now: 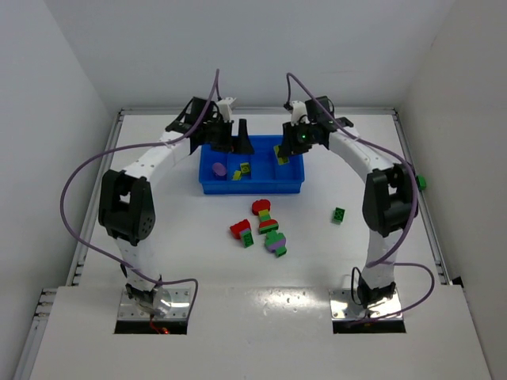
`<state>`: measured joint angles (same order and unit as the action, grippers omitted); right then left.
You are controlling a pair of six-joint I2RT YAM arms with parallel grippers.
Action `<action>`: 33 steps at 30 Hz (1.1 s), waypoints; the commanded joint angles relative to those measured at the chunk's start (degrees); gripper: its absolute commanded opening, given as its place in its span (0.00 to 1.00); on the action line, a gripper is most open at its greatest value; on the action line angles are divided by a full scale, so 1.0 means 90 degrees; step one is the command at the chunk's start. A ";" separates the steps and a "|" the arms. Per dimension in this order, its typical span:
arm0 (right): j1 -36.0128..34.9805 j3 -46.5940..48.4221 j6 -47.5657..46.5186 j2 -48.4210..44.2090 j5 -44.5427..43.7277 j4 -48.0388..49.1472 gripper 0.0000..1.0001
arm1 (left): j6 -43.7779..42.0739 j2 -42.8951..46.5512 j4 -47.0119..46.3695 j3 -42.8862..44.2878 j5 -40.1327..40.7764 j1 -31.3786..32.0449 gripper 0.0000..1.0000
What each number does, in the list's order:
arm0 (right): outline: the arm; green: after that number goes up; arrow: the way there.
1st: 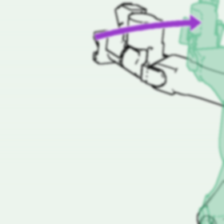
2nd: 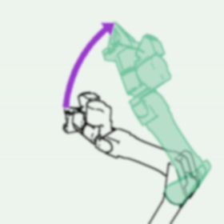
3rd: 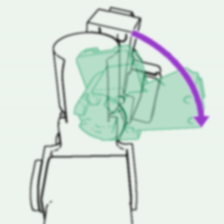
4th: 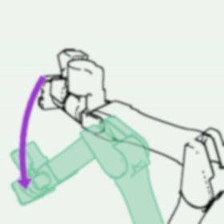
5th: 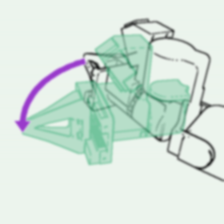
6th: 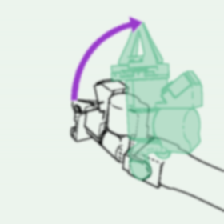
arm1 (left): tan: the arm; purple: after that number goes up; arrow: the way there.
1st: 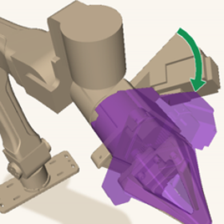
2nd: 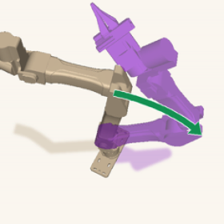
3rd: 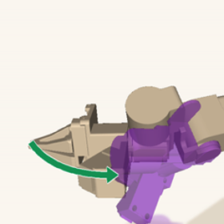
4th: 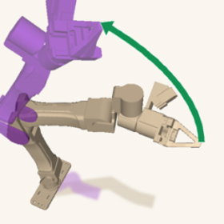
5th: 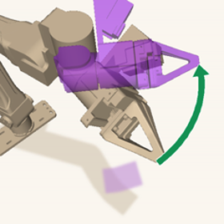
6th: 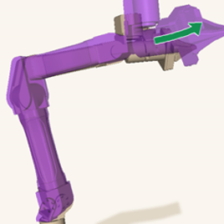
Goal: Sort the legos into containers by color
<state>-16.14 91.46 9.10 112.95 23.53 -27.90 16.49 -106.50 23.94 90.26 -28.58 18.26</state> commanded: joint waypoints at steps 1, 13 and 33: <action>-0.0324 0.0297 -0.0123 -0.0010 0.0285 0.0131 0.00 | 0.0286 0.0036 -0.0101 0.0274 -0.0125 -0.0154 0.95; -0.1068 0.1135 -0.0006 0.0672 0.0618 0.0327 0.00 | 0.0472 0.0095 -0.0160 0.0206 -0.0408 -0.1296 1.00; -0.1458 0.1879 0.0054 0.1601 -0.0025 0.0327 0.66 | 0.0404 0.0153 -0.0160 0.0069 -0.0818 -0.1629 1.00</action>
<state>-29.02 105.41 9.85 127.61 25.41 -26.61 19.99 -106.50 23.53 90.26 -33.82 4.34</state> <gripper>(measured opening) 0.631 0.995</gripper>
